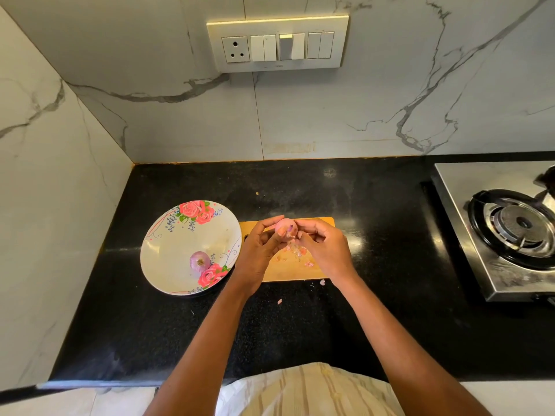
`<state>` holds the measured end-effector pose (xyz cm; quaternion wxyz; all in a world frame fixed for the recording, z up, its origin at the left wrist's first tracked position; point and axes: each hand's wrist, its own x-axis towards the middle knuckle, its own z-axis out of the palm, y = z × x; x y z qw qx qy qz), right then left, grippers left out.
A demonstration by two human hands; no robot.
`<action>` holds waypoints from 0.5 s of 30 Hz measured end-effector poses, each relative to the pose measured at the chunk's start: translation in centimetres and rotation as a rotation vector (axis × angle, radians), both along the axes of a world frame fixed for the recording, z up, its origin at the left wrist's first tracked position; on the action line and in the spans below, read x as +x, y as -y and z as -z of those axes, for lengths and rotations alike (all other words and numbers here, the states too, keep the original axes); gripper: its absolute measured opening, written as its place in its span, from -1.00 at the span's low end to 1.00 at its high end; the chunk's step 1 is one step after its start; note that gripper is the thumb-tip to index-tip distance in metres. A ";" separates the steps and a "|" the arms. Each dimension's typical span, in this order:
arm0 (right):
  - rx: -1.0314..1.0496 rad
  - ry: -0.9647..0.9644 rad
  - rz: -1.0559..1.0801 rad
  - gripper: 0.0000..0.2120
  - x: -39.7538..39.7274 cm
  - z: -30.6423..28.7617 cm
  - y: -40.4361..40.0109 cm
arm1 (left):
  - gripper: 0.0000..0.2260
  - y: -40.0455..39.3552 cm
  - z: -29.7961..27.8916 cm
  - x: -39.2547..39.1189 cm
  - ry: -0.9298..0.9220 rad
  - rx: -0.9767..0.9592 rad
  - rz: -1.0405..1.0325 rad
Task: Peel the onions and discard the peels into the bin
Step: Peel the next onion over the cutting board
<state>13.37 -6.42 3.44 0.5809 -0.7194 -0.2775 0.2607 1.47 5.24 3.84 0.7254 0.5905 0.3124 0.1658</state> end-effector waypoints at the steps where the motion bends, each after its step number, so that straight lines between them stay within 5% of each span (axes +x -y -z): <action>1: 0.015 -0.033 -0.006 -0.77 0.0 0.0 0.0 | -0.60 0.0 0.0 0.0 0.002 0.003 -0.003; 15: 0.023 -0.018 -0.035 -0.77 0.0 0.3 0.3 | -0.69 -0.3 0.5 -0.3 -0.027 -0.034 0.022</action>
